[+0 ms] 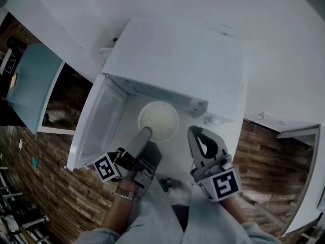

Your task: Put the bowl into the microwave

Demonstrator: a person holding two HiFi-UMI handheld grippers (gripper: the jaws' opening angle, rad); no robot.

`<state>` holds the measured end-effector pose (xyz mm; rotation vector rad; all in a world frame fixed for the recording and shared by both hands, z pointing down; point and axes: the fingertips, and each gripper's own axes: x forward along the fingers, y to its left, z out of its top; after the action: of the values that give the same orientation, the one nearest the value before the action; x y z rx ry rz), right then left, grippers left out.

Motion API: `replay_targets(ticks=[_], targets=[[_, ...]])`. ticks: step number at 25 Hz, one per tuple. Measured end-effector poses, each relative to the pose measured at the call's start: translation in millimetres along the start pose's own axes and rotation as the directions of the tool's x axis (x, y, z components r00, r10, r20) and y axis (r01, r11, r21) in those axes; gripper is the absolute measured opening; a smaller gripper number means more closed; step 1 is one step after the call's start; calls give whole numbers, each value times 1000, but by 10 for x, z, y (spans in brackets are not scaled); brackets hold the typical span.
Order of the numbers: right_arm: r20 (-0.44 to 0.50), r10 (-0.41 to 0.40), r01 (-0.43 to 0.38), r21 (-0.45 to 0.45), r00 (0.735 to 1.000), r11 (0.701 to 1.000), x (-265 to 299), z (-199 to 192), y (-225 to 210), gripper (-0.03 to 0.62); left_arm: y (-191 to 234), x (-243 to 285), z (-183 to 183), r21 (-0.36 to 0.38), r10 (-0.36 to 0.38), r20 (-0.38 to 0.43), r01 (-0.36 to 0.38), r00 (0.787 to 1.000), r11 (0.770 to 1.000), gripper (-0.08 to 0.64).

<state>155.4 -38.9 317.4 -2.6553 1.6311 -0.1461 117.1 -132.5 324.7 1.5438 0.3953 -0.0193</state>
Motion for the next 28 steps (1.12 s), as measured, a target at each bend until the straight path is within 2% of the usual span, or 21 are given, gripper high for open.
replay_targets(ticks=[13, 19, 21, 25, 28], targets=[[-56, -47, 47, 0, 997, 999, 338, -230, 145, 3, 292, -85, 392, -23, 38, -49, -39, 998, 999, 242], [-7, -56, 56, -7, 998, 998, 483, -200, 225, 5, 396, -95, 559, -25, 43, -65, -44, 997, 999, 242], [-28, -45, 44, -27, 999, 999, 537, -227, 292, 16, 420, -92, 601, -30, 41, -67, -43, 997, 999, 242], [-80, -34, 30, -49, 996, 998, 633, -327, 386, 108, 493, -93, 656, -38, 47, -74, -50, 996, 998, 242], [-114, -16, 8, -68, 993, 998, 710, -417, 454, 152, 570, -98, 689, -52, 53, -76, -57, 996, 997, 242]])
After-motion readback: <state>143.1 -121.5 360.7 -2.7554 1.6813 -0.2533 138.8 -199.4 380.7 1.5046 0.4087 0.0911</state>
